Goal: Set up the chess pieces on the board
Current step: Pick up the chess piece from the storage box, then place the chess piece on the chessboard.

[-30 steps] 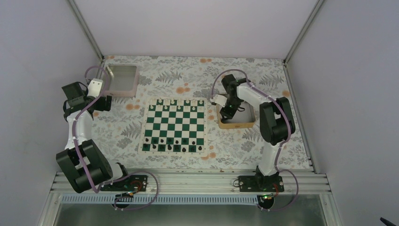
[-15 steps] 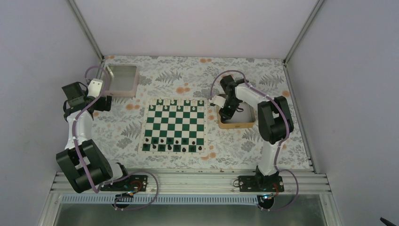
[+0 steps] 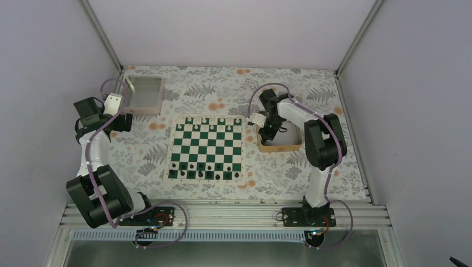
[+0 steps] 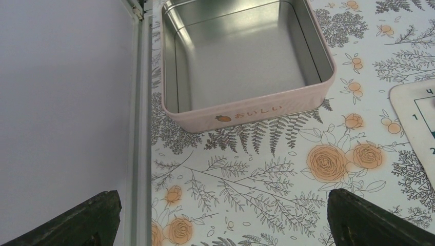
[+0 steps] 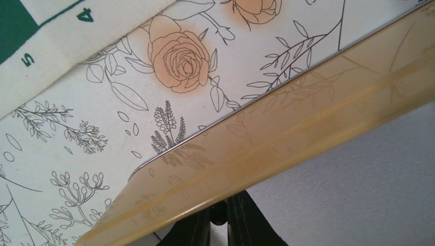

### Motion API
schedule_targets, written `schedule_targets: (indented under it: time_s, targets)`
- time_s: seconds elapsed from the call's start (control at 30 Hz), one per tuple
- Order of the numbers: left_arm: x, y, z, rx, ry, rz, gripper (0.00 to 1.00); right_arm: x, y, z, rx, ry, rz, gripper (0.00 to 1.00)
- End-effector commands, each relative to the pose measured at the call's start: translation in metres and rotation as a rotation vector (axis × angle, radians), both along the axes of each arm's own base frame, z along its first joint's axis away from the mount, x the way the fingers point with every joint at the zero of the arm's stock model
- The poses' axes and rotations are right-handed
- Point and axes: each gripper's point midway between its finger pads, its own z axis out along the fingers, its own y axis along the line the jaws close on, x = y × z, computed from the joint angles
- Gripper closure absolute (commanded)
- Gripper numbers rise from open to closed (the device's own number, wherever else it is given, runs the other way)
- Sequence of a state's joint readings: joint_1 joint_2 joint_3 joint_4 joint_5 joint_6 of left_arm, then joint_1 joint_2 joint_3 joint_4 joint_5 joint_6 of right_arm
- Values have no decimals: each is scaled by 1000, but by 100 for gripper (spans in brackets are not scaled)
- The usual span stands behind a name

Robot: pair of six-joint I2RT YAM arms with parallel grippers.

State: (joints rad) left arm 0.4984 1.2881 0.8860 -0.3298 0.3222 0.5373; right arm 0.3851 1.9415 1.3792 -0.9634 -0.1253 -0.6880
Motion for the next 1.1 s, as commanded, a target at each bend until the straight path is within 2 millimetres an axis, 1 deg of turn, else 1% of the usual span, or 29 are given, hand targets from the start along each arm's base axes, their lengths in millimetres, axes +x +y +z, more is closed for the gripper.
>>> schedule_targets:
  time_s: [0.0,0.13,0.23,0.37,0.47,0.57,0.67,0.77,0.87,0.9,0.97,1.07]
  targets:
    - [-2,0,5,3,-21,4,0,1,0,1,-6,-12,6,91]
    - [-1,1,8,7,-26,4,0,10,-2,17,-5,-59,-8,94]
    - [-1,1,9,6,-29,4,0,18,-6,35,-7,-99,-19,94]
    - [-1,1,10,8,-33,4,0,26,-7,65,-2,-154,-24,95]
    - [-1,1,11,9,-35,5,0,29,-7,83,2,-179,-24,95]
    - [-1,0,13,9,-41,3,0,28,-2,98,16,-197,-14,95]
    - [0,-1,15,6,-45,-1,0,16,13,104,39,-180,31,96]
    - [1,-1,17,6,-50,-3,0,-7,44,102,67,-153,115,95]
    - [2,-1,19,5,-55,-4,0,-37,75,90,84,-105,204,95]
    - [2,-1,20,5,-58,-5,0,-46,82,84,83,-90,225,95]
    - [3,-1,22,4,-61,-5,0,-59,94,75,90,-64,258,95]
    - [2,-1,21,6,-59,-3,0,-79,103,59,87,-21,291,96]
